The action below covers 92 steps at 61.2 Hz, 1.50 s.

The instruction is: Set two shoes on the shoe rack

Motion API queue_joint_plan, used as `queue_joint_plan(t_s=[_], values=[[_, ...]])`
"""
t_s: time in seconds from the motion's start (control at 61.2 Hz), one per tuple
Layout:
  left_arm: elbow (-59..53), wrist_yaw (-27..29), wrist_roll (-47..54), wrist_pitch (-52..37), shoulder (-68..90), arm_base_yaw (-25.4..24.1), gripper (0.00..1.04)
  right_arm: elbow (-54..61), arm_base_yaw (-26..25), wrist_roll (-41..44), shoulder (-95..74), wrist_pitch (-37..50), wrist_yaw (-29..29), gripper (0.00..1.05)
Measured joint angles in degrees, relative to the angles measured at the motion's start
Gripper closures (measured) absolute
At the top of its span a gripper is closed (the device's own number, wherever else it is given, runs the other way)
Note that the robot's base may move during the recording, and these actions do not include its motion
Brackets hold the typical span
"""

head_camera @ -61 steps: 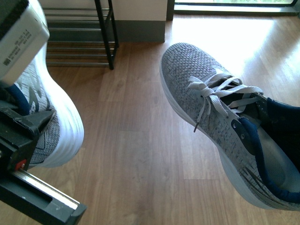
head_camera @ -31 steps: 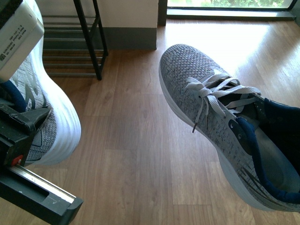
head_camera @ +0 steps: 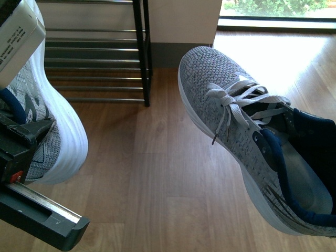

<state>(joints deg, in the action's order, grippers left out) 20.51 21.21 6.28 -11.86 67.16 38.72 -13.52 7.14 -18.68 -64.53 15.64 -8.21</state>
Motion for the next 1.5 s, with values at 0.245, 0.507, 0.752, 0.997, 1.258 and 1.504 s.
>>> queue_joint_plan(t_s=[0.245,0.507,0.752,0.997,1.258,1.504], values=[[0.0,0.02,-0.04,0.0,0.0,-0.07,1.03,0.0,0.07,0.0,0.0,0.0,-0.15,1.04],[0.0,0.2,-0.04,0.0,0.0,-0.09,1.03,0.0,0.07,0.0,-0.02,0.0,-0.17,1.03],[0.0,0.37,-0.07,0.0,0.0,-0.31,1.03,0.0,0.15,0.0,-0.02,0.0,-0.37,1.04],[0.0,0.17,-0.07,0.0,0.0,-0.28,1.03,0.0,0.13,0.0,-0.02,0.0,-0.11,1.04],[0.0,0.17,-0.07,0.0,0.0,-0.24,1.03,0.0,0.13,0.0,-0.02,0.0,-0.15,1.04],[0.0,0.09,-0.07,0.0,0.0,-0.22,1.03,0.0,0.13,0.0,-0.02,0.0,-0.15,1.03]])
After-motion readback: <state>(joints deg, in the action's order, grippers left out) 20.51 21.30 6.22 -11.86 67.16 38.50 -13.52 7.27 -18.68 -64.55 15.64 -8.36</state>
